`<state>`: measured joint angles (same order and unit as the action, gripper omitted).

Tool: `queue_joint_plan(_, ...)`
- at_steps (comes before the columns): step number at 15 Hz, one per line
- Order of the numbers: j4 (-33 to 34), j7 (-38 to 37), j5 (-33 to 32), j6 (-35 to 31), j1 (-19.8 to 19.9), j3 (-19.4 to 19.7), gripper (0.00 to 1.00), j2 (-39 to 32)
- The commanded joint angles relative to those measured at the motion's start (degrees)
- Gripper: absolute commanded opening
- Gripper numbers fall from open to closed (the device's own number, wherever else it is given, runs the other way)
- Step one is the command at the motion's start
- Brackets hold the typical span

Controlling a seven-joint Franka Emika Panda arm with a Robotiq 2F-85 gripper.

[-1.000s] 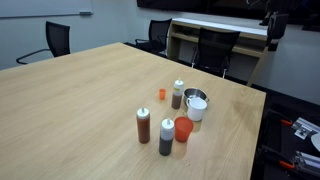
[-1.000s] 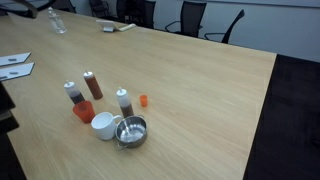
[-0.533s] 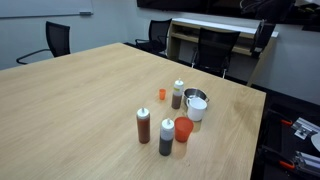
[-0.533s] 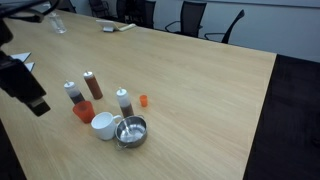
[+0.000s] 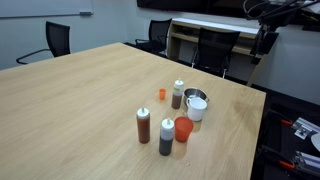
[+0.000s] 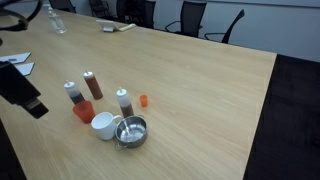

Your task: Pick up the orange cup from the table, pour its contents in the silver pot and put the orange cup back on the table.

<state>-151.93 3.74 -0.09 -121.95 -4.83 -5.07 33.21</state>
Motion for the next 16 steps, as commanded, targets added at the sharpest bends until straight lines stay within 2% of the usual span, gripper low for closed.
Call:
queue_joint_plan(1, -0.1, -1.03, -0.63, -2.74, -0.53, -0.23, 1.0, -0.7)
queue_joint_plan(5, -5.09, -3.61, 1.49, -17.96, -4.02, -2.79, 1.0, -0.87)
queue_joint_plan(8, -11.04, -4.73, 4.08, -26.26, -8.22, -3.69, 1.0, -0.89)
queue_joint_plan(9, -8.12, -5.13, 4.79, -26.71, -9.23, -3.98, 1.0, -4.58)
queue_joint_plan(11, -9.13, -3.55, 6.97, -24.95, -12.35, -3.23, 1.0, -5.69)
queue_joint_plan(12, -9.06, -5.09, 5.25, -24.34, -10.77, -4.25, 1.0, -4.21)
queue_joint_plan(16, -8.7, -4.75, 6.23, -24.36, -11.76, -4.05, 1.0, -6.02)
